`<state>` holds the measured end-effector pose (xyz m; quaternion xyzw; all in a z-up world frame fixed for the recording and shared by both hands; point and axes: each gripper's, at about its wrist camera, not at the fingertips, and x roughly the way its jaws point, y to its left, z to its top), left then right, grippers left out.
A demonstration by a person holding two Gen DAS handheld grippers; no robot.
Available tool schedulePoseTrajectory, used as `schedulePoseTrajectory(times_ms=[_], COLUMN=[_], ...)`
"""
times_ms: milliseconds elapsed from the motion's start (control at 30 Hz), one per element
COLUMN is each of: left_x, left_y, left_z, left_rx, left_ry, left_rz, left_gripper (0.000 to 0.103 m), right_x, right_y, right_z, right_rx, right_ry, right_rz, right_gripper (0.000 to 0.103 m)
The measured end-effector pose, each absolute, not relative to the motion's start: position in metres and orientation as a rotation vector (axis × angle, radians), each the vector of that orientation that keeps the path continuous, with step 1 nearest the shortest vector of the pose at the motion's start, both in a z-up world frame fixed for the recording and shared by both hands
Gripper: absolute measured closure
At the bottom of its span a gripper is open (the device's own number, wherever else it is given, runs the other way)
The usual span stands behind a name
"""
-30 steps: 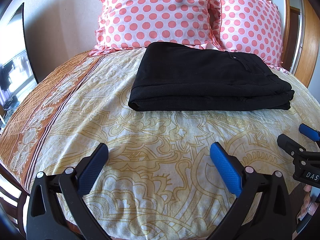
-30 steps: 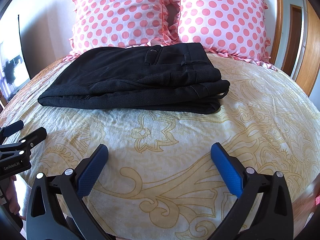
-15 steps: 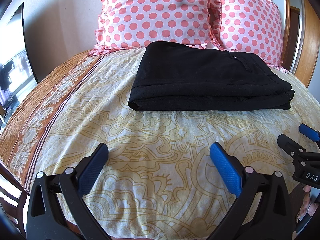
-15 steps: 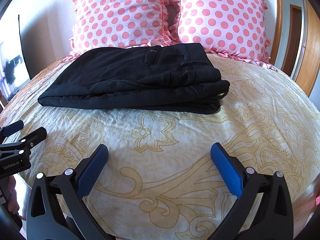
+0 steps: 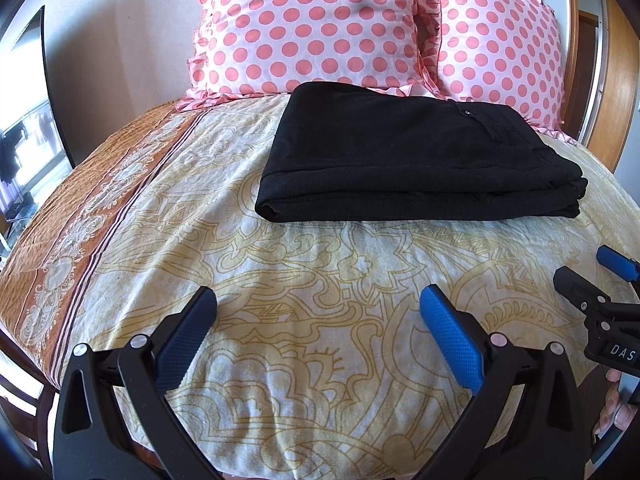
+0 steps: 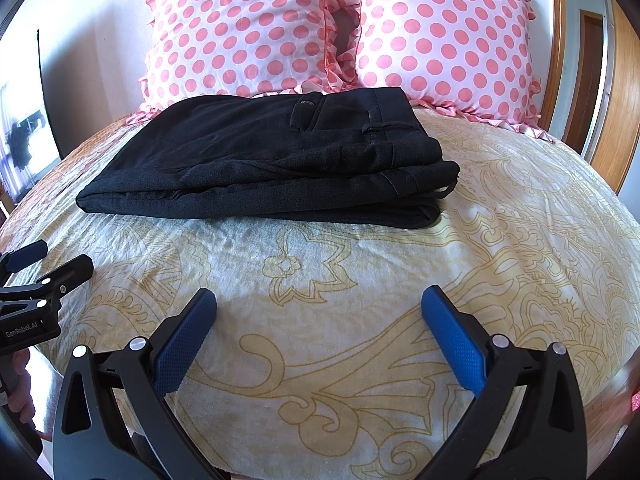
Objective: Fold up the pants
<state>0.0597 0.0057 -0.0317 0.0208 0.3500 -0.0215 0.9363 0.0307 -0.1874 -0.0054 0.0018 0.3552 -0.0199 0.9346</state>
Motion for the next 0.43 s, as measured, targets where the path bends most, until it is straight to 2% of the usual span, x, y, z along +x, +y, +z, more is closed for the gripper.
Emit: schedulePoseTrajectory(times_ms=[433], left_x=[0.0599], left_y=[0.0055], left_z=[-0.0317], left_rx=[0.046], left_ry=[0.718], left_rz=[-0.05], left_gripper=[0.002], right_x=[0.0307], right_y=[-0.1872], right_z=[-0.0058], right_rx=[0.004], right_ry=[0.725], right_rz=[-0.042], right_gripper=[0.001])
